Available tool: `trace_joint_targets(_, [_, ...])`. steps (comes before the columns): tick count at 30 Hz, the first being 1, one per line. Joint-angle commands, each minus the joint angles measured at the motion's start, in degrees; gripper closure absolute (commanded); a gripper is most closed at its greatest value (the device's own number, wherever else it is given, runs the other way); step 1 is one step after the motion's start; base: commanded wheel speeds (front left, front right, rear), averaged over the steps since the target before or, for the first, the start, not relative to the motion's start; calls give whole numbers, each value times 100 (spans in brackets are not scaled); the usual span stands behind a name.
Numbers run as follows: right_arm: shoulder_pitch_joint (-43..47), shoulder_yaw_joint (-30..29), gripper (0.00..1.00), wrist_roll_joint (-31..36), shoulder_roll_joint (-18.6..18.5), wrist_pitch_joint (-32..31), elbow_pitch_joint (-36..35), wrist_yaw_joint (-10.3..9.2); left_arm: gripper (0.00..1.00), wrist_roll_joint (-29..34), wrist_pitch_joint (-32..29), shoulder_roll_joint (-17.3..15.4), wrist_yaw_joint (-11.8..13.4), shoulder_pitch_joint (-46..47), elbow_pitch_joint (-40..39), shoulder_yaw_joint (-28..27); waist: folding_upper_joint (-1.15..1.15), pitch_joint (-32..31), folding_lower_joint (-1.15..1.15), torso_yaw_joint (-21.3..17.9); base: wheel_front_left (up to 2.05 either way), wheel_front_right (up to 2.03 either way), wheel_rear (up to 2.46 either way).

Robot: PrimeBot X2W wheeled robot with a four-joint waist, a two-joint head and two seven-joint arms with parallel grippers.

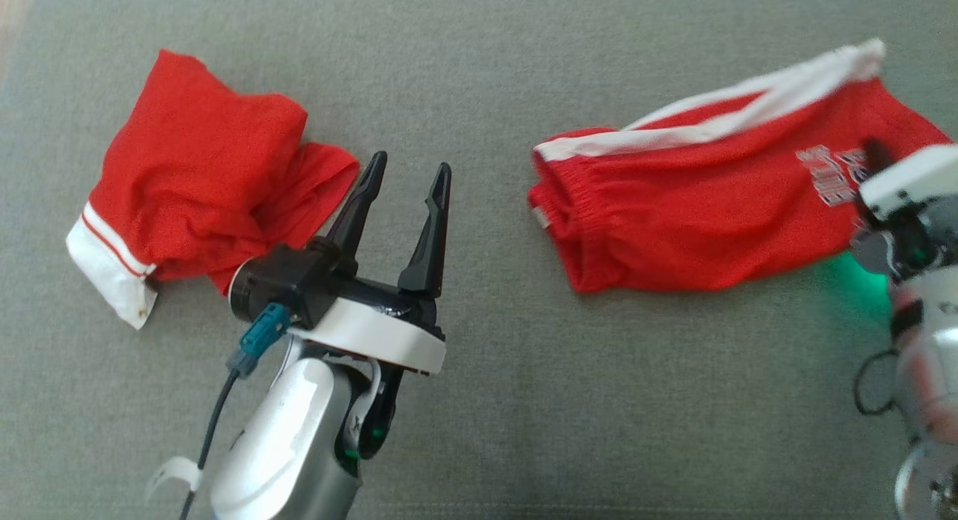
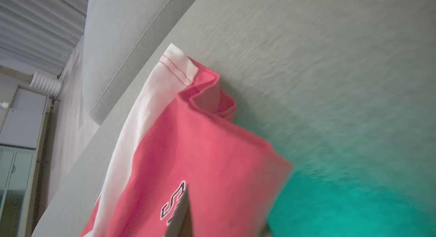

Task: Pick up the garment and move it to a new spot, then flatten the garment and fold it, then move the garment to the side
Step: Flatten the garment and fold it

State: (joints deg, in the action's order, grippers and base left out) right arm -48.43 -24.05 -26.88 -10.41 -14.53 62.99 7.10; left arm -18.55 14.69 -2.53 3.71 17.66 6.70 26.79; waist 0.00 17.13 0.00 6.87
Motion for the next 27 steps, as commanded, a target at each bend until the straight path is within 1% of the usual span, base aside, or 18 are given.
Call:
trace_joint_targets(1, [36, -42, 100, 54, -169, 189, -113, 39, 0, 28, 30, -35, -4, 12, -162, -213, 0, -142, 0, -83, 0, 0, 0])
trace_joint_targets(5, [295, -331, 100, 210, -359, 509, 50, 39, 0, 11, 30, -35, -12, -85, -134, -211, 0, -339, 0, -126, 0, 0, 0])
trace_joint_targets(8, [447, -551, 100, 334, -393, 731, 151, 39, 0, 2, 30, -35, -14, -176, -129, -223, 0, -461, 0, -141, 0, 0, 0])
trace_joint_targets(13, [513, -716, 100, 467, -325, 875, 210, 39, 0, -14, 30, -35, -19, -284, -153, -264, 0, -533, 0, -137, 0, 0, 0])
trace_joint_targets(18, [371, -839, 100, 609, -187, 1083, 157, 39, 0, 4, 30, -35, -34, -345, -172, -284, 0, -533, 0, -103, 0, 0, 0])
trace_joint_targets(22, [253, -706, 100, 615, 75, 1205, -85, 39, 0, 13, 30, -35, -45, -351, -151, -296, 0, -563, 0, -56, 0, 0, 0])
trace_joint_targets(25, [294, -387, 100, 459, 329, 1161, -424, 39, 0, 11, 30, -35, -46, -369, -130, -307, 0, -635, 0, -24, 0, 0, 0])
trace_joint_targets(27, [400, -62, 100, 254, 484, 1073, -739, 39, 0, 13, 30, -35, -44, -391, -122, -316, 0, -703, 0, -9, 0, 0, 0])
